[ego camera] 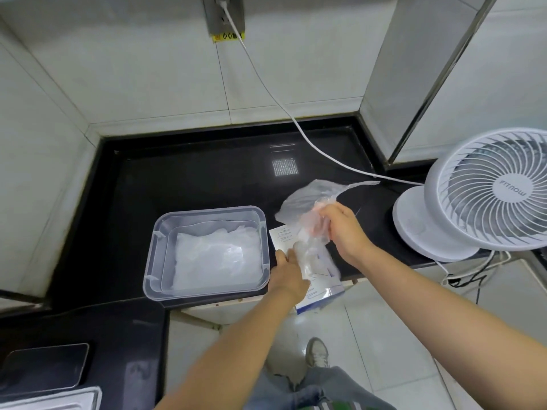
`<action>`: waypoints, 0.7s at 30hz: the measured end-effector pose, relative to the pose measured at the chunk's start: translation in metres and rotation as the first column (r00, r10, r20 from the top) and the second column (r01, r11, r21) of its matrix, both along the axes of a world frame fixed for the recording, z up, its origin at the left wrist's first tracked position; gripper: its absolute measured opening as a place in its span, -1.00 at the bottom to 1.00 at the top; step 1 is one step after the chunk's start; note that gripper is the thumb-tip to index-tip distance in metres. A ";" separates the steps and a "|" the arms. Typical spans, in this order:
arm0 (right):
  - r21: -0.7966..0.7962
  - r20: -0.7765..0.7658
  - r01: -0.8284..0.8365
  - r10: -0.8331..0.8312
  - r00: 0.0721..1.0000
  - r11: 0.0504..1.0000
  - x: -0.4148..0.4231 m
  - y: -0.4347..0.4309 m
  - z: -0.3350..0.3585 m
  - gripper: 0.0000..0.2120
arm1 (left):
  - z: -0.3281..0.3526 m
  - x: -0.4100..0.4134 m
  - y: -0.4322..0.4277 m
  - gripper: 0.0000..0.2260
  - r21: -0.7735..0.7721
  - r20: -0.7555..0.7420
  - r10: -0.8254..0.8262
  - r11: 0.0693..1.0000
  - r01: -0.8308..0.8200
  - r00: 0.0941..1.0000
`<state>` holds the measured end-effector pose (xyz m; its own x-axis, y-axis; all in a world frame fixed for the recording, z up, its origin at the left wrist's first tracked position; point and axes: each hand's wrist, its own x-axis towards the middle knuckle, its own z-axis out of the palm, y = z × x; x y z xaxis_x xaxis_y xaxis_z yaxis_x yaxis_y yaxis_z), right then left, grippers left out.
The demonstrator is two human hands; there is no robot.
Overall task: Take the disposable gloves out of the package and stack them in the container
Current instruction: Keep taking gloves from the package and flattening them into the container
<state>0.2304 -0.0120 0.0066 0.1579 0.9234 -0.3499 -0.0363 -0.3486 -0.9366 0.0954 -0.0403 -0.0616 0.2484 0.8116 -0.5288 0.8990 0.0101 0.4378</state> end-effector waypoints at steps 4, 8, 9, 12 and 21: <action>-0.006 -0.010 0.007 -0.007 1.000 1.000 0.006 0.002 0.001 -0.71 | 0.023 0.002 0.013 -0.61 0.083 0.076 -0.022 0.996 0.015 0.997; 0.024 -0.059 -0.046 0.047 0.997 0.999 0.002 0.005 0.004 -0.71 | 0.047 -0.015 0.039 -0.82 -0.057 0.499 0.392 0.905 -0.422 0.773; 0.024 -0.062 -0.078 0.079 0.995 0.997 -0.002 0.006 0.007 -0.76 | 0.055 -0.023 0.045 -0.84 -0.191 0.583 0.531 0.825 -0.531 0.615; -0.016 -0.032 -0.202 0.202 0.979 0.979 -0.016 0.007 0.014 -0.74 | 0.079 -0.051 0.063 -0.69 -0.457 0.632 0.728 0.627 -0.630 0.266; -0.121 0.048 -0.453 0.461 0.886 0.883 -0.074 0.013 0.005 -0.85 | 0.085 -0.112 0.062 -0.81 -0.148 0.512 0.537 0.824 -0.548 0.670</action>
<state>0.1561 0.0007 0.0112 -0.2437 0.8588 -0.4506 0.2178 -0.4043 -0.8883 -0.0167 0.0219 0.0237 -0.0129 0.8978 -0.4402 0.3772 0.4121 0.8294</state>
